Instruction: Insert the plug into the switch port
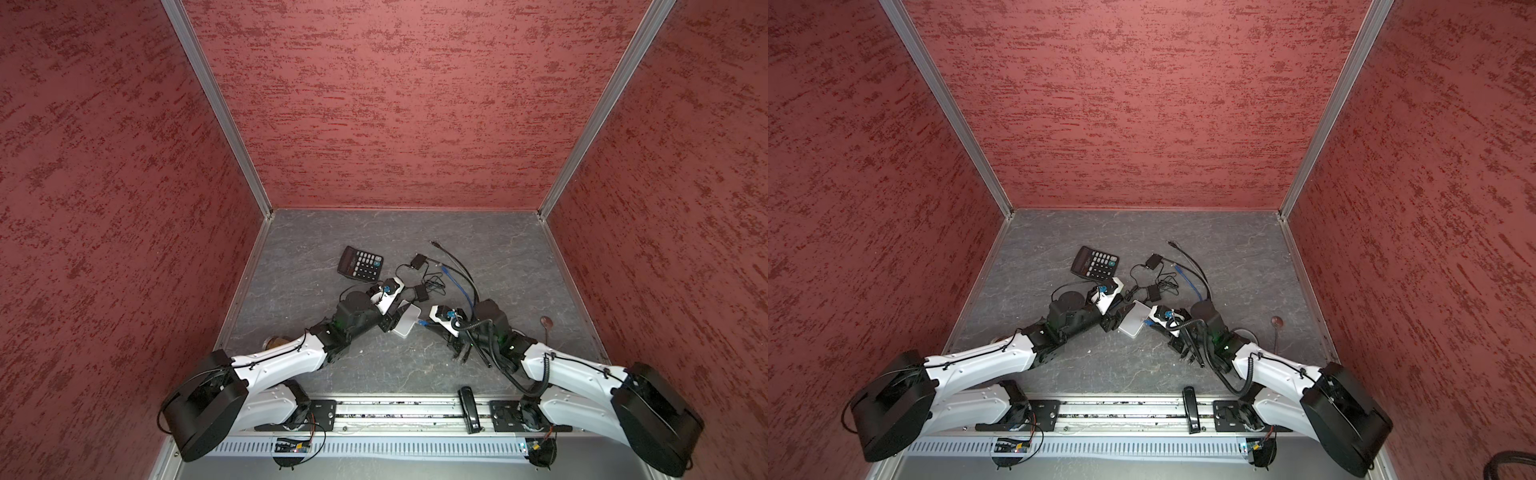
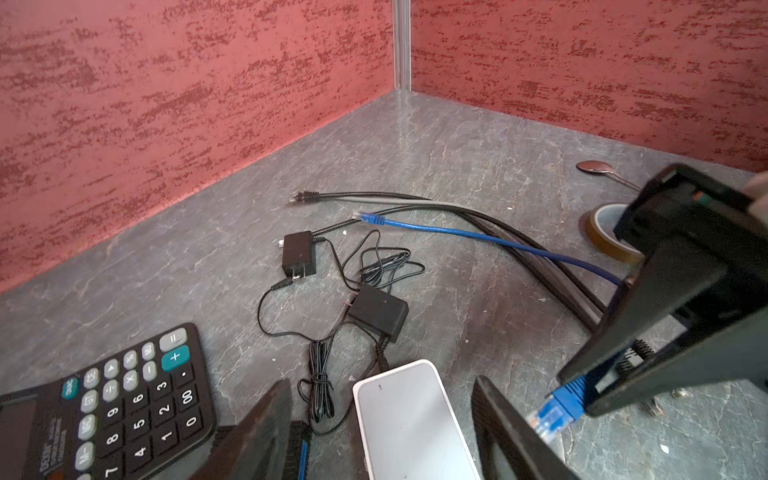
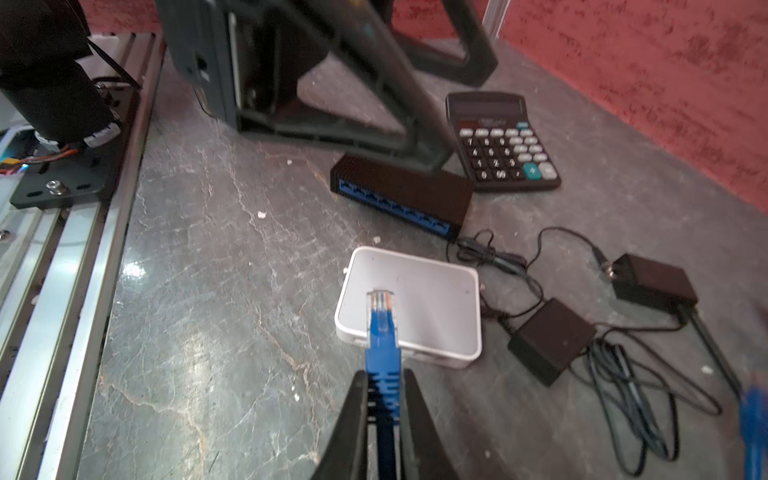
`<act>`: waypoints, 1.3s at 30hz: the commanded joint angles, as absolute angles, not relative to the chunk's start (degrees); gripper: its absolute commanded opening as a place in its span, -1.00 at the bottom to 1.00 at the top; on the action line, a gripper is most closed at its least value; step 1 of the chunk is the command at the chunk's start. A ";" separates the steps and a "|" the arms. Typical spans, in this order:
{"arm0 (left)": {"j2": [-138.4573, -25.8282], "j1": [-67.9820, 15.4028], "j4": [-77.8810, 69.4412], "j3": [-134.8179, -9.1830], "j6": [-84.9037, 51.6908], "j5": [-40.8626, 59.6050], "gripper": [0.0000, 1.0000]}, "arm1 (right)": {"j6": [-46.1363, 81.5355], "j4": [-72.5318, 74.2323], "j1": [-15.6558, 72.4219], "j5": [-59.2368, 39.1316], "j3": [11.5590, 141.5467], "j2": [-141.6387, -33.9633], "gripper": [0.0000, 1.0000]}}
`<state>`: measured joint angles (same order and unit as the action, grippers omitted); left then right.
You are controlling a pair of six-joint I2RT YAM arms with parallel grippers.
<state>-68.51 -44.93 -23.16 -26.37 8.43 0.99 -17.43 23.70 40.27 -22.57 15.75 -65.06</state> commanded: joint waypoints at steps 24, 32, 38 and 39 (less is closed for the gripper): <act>-86.51 -44.45 -14.75 -35.06 -9.52 -3.19 0.42 | -9.52 43.00 46.77 -3.26 10.22 -79.39 -1.00; -89.69 -44.38 -16.81 -35.01 -10.63 -3.04 0.43 | -10.20 46.00 48.35 1.11 10.75 -82.97 -1.00; -90.71 -43.77 -19.33 -34.19 -10.81 -2.21 0.46 | -10.56 48.23 48.78 1.83 11.74 -86.65 -1.00; -90.86 -43.77 -19.39 -34.13 -10.89 -1.95 0.47 | -10.63 48.34 48.86 1.89 11.93 -87.11 -1.00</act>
